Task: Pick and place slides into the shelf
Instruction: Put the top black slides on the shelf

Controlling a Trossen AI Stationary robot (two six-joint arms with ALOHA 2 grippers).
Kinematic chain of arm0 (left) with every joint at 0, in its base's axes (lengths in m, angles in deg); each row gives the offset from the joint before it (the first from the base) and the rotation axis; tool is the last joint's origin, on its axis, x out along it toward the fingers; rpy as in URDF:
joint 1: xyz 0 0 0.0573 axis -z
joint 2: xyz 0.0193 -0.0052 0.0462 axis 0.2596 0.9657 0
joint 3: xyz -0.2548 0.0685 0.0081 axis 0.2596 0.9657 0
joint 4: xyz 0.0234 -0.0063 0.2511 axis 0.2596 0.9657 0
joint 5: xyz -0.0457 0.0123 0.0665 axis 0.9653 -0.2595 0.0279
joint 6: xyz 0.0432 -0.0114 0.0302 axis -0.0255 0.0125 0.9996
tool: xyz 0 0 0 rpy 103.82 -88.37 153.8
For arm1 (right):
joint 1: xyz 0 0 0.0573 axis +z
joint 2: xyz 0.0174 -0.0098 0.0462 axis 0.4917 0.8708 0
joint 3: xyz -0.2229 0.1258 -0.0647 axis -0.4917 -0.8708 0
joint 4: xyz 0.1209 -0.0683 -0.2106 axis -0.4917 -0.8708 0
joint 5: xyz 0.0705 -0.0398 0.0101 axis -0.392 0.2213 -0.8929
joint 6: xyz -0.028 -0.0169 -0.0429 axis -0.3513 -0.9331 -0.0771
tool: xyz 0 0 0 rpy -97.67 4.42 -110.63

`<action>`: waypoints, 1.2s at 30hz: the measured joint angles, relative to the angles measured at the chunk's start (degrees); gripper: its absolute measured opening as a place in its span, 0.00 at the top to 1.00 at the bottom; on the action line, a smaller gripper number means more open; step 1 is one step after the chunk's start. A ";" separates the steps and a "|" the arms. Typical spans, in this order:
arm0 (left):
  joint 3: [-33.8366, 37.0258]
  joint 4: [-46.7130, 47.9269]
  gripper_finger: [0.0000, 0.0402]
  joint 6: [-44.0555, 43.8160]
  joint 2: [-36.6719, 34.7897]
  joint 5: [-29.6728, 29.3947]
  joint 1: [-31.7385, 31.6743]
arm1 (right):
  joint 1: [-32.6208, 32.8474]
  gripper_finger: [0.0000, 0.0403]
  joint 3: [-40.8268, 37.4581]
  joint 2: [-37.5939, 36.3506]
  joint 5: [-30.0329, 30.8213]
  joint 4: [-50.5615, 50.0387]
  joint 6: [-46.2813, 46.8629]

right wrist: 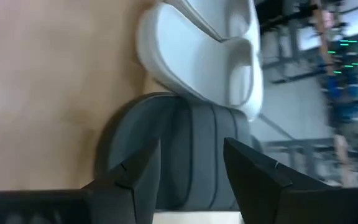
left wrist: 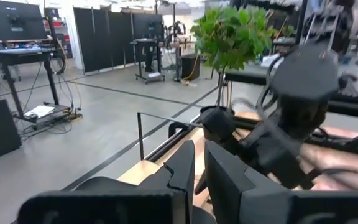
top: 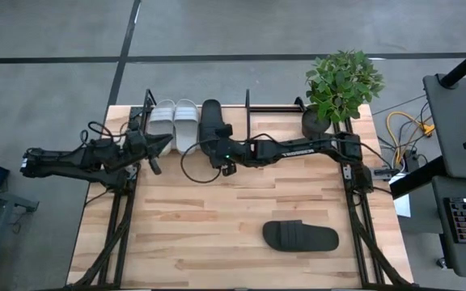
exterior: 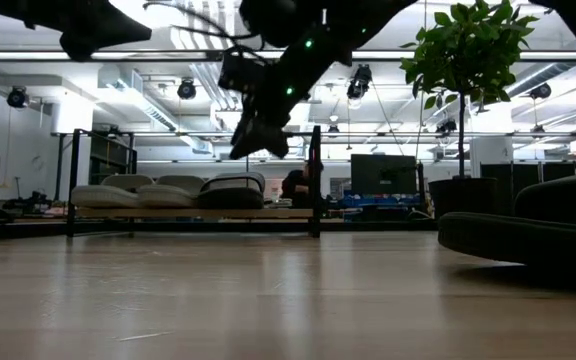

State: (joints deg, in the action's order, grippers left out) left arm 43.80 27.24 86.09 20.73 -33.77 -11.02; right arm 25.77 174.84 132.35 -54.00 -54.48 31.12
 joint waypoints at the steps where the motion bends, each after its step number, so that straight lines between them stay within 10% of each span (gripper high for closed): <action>1: 0.58 0.04 0.94 0.00 -0.66 0.11 0.00 | 0.00 0.59 0.22 0.75 1.44 1.07 -0.83; 36: 4.08 -2.91 0.94 0.47 -9.51 2.27 -0.02 | -4.98 0.68 0.34 5.87 1.96 9.03 -6.41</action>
State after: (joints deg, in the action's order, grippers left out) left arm 47.88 24.34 86.56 11.22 -31.50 -11.04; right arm 20.79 175.18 138.22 -52.05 -45.45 24.72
